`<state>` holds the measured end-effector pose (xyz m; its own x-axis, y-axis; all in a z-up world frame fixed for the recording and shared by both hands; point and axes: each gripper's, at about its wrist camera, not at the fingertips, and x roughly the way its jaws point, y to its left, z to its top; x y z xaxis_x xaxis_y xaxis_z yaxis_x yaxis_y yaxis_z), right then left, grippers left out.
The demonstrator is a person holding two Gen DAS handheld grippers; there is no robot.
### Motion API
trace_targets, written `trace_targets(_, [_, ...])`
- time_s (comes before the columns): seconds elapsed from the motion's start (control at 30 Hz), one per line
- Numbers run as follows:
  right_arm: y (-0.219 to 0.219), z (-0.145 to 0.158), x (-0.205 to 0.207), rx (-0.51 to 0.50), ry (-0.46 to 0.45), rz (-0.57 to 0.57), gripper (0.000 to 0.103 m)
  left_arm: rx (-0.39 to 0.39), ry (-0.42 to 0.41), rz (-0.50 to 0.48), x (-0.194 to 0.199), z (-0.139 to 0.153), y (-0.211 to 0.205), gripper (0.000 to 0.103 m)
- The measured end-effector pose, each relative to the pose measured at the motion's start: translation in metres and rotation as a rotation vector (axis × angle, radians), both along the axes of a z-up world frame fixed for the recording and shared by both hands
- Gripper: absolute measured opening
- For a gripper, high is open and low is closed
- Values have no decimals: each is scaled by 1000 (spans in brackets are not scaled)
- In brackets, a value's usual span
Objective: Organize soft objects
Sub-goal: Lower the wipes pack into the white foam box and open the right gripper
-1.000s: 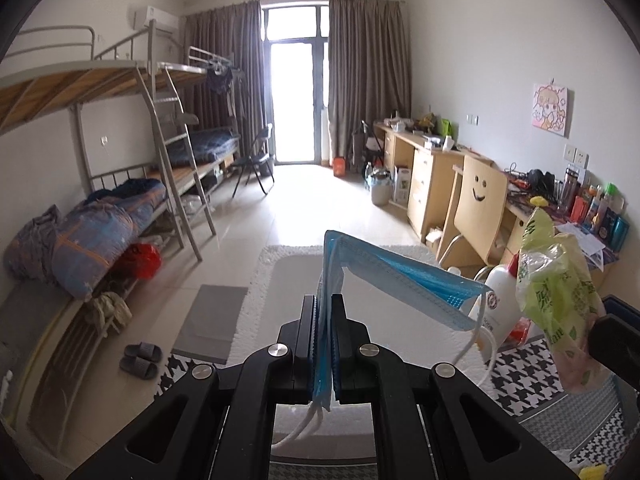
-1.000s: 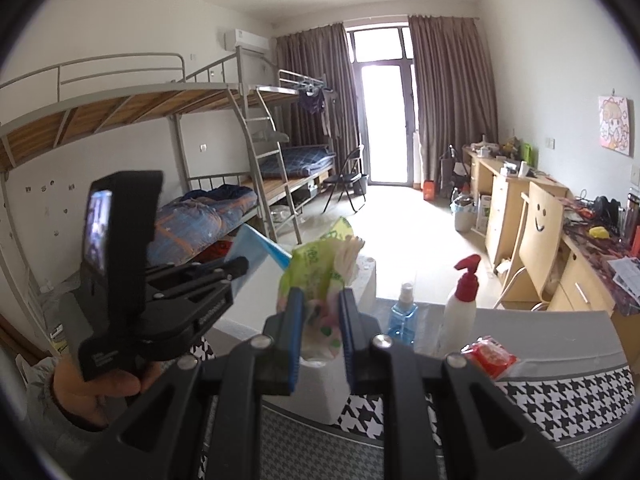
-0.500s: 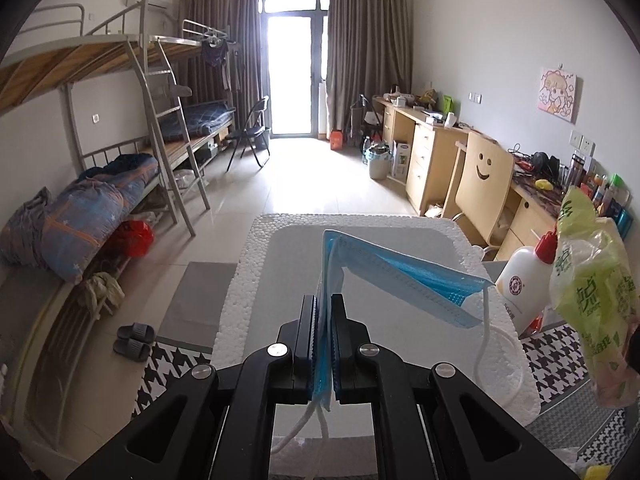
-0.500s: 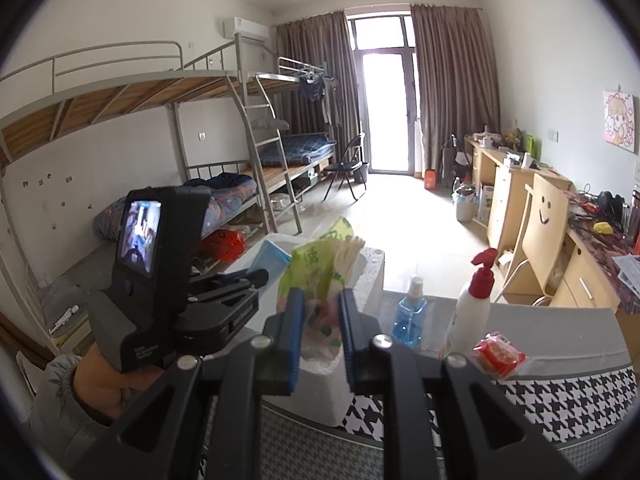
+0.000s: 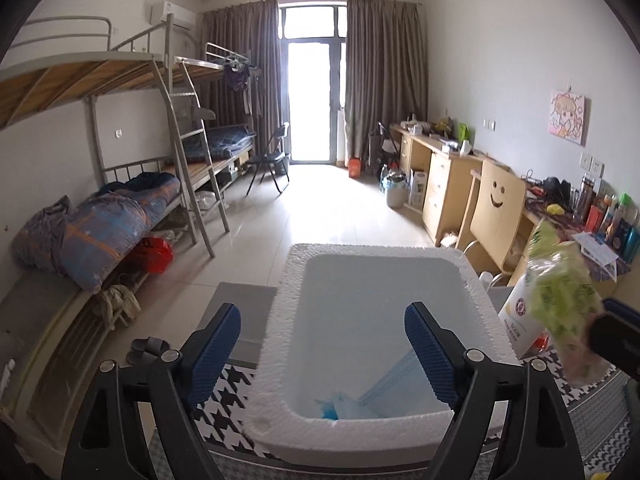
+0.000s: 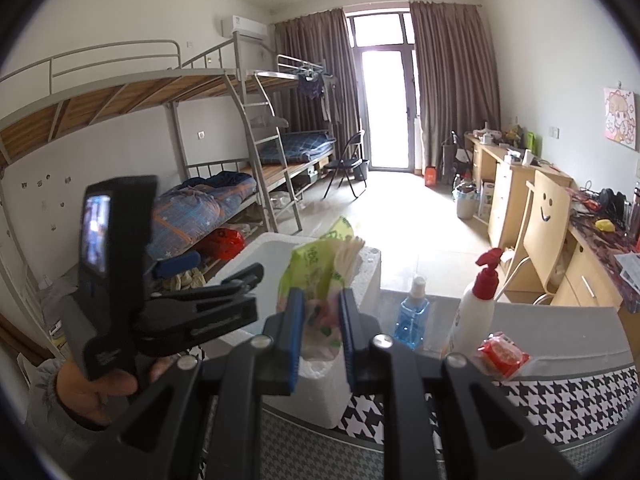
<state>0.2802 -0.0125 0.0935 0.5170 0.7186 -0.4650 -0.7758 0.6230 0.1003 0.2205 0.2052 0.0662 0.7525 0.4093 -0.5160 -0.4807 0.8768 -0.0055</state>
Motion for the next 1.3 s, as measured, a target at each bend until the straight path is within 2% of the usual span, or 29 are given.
trace_targets(0.23, [12,-1,2,-15,4,20,21,18,-49,45,-24,10,9,90])
trace_targets(0.37, [19,-2,4,-18,14,33,21,14,-75,77,-40,12,14,99])
trace_targets(0.83, [43,-15,21,-56,47,47,21,16,-69,144,-80,1,27,102])
trace_targets(1.3, [73,-34,30,-116,95,63,21,14,-41,185,-100,-16,34,102])
